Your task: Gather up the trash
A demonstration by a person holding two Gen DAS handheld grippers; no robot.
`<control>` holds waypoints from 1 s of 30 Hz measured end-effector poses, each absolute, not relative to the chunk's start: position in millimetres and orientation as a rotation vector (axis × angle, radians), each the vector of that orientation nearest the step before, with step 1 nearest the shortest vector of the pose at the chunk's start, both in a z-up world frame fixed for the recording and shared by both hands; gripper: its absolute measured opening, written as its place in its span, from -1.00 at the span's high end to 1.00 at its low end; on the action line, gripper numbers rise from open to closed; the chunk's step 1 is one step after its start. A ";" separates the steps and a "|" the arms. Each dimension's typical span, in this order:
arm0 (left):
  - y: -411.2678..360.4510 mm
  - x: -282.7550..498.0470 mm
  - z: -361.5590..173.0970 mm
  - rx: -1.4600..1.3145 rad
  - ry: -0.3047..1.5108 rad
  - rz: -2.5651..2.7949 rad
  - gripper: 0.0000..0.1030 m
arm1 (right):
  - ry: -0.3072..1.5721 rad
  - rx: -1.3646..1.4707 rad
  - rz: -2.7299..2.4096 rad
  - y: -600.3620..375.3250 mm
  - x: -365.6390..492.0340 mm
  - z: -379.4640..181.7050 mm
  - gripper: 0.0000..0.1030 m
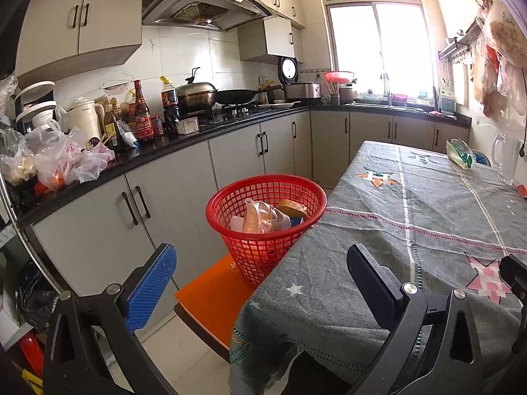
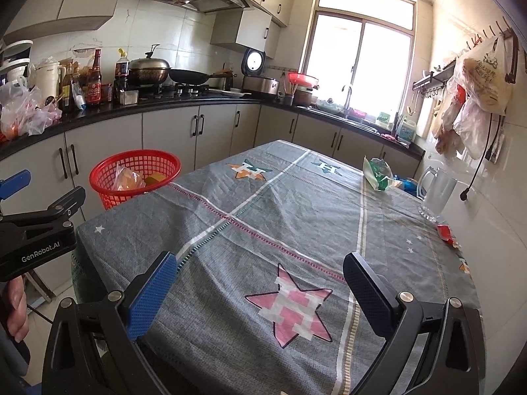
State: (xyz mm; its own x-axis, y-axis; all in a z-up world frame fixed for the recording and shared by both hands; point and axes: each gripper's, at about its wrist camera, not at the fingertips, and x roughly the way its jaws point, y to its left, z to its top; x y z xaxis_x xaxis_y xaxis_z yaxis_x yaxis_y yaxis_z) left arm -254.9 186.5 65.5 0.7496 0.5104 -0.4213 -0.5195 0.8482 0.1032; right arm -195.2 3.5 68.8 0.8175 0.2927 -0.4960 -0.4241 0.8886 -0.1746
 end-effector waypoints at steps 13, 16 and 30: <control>189.5 -253.0 62.3 -0.025 0.465 0.560 -0.99 | 0.493 -0.294 0.393 6.7 -194.1 65.9 -0.99; 189.3 -253.0 62.1 -0.025 0.465 0.559 -0.99 | 0.497 -0.297 0.393 7.4 -194.4 64.8 -0.99; 189.0 -250.9 58.7 -0.025 0.478 0.548 -1.00 | 0.510 -0.306 0.397 9.1 -191.8 59.7 -0.99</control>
